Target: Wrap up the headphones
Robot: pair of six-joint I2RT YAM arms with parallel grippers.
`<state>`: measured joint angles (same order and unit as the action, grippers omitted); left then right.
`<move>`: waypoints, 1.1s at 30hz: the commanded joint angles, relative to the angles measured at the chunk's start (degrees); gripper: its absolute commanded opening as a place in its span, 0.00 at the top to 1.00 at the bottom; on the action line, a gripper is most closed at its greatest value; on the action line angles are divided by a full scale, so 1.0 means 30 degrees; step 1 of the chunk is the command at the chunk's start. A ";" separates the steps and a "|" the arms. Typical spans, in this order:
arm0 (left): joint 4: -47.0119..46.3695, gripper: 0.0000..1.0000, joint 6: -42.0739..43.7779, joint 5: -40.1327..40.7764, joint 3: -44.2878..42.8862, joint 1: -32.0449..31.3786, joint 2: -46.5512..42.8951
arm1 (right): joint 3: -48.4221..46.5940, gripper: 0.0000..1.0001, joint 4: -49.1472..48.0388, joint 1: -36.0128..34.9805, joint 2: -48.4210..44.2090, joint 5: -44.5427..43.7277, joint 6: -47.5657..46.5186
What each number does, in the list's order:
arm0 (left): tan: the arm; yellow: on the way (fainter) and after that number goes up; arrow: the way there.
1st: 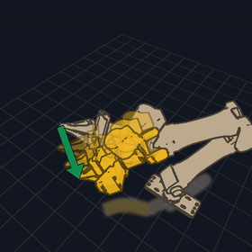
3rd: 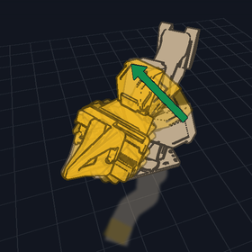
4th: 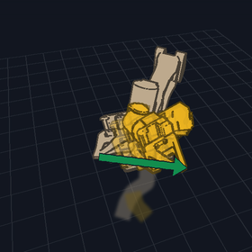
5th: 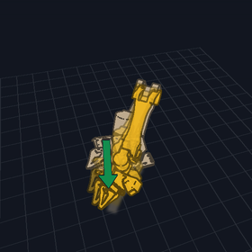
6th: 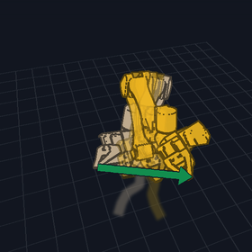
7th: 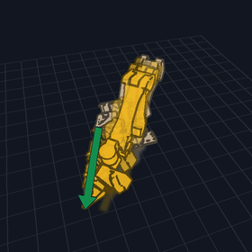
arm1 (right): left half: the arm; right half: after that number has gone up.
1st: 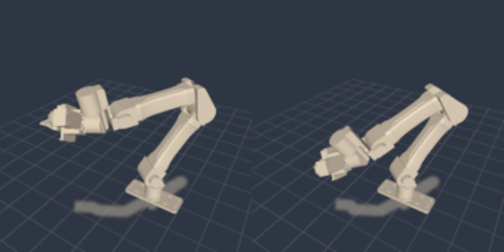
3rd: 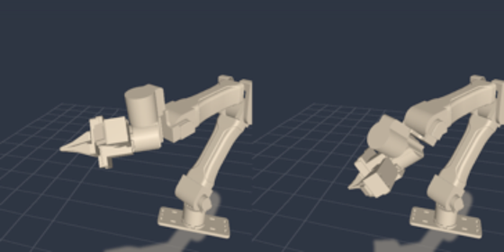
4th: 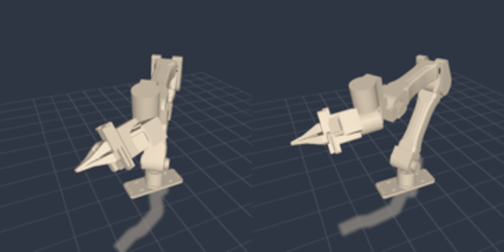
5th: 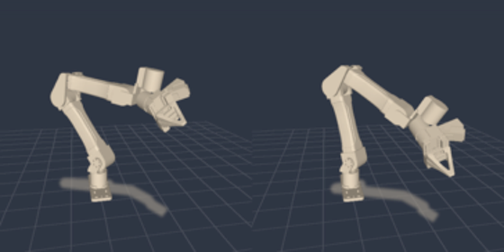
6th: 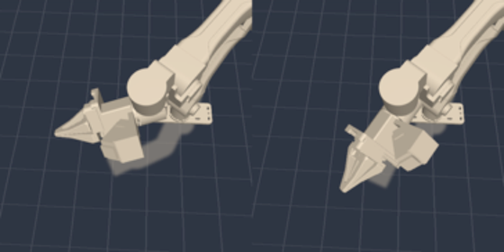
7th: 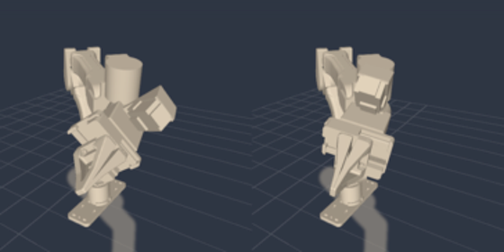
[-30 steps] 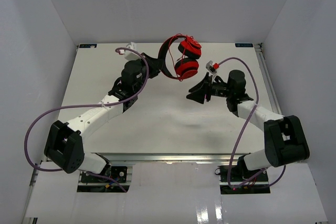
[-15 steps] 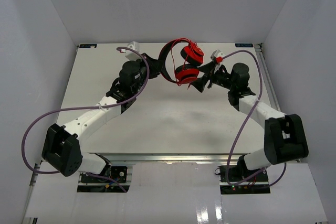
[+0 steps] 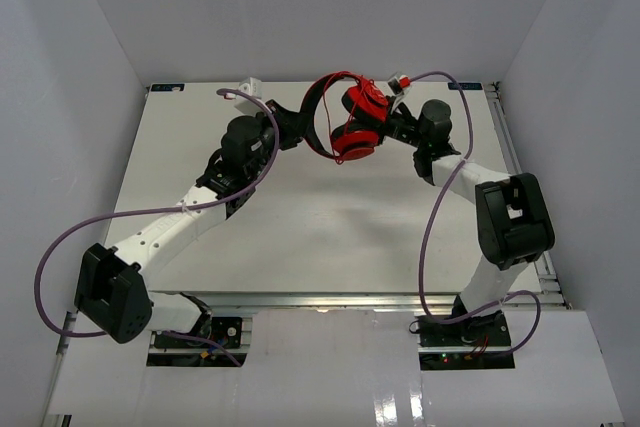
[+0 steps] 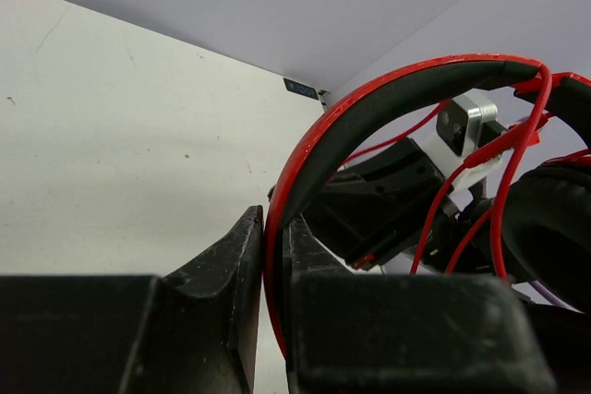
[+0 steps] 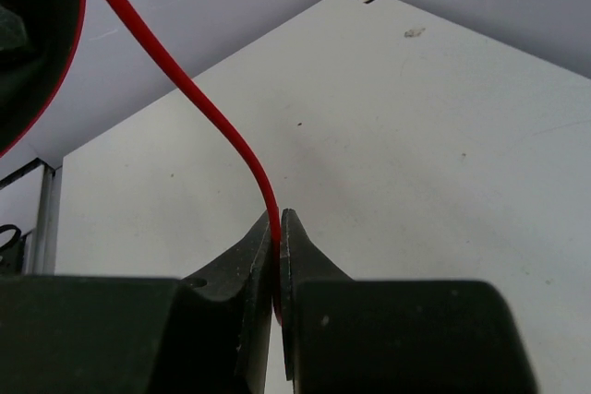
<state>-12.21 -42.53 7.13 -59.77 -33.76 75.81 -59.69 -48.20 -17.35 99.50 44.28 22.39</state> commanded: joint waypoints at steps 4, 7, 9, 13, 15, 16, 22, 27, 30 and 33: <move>0.0242 1.00 -0.1356 0.2623 -0.1126 -0.0027 0.0027 | 0.4191 0.92 -0.0475 0.0060 -0.4021 0.1634 0.0597; 0.1039 1.00 -0.2141 0.3880 -0.1479 -0.0027 0.1100 | 0.6592 0.92 -0.0313 -0.0050 -0.5802 0.1874 0.0022; 0.1637 1.00 -0.2913 0.4273 -0.1750 -0.0027 0.1645 | 0.7862 0.92 -0.0106 -0.0099 -0.6310 0.1869 -0.0157; 0.5254 1.00 -0.4424 0.4556 -0.3267 -0.0125 0.3645 | 0.9696 0.92 0.0237 -0.0167 -0.6501 0.2226 0.0312; 0.6418 1.00 -0.4871 0.4866 -0.3454 -0.0371 0.4450 | 1.0393 0.92 -0.0217 -0.0207 -0.6073 0.2077 0.0876; 0.6991 1.00 -0.5111 0.5082 -0.3502 -0.0580 0.4808 | 1.0572 0.92 -0.0370 -0.0231 -0.5787 0.1962 0.1070; 1.0126 1.00 -0.7205 0.6407 -0.3952 -0.0891 0.7311 | 1.0989 0.92 -0.1245 -0.0515 -0.2784 0.1122 0.2218; 1.0581 1.00 -0.7650 0.6858 -0.4333 -0.1045 0.9003 | 1.0906 0.91 -0.1755 -0.0529 -0.1015 0.1294 0.2141; 1.0996 1.00 -0.7660 0.7141 -0.5133 -0.1293 1.0231 | 1.0682 0.87 -0.1619 -0.0554 -0.0429 0.1430 0.2157; 1.1597 1.00 -0.7579 0.7287 -0.6208 -0.1626 1.1533 | 1.0218 0.81 -0.0799 -0.0574 0.0297 0.1774 0.1906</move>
<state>22.78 -62.20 23.91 -72.18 -37.93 108.16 -27.26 -49.83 -18.52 98.42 46.55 28.44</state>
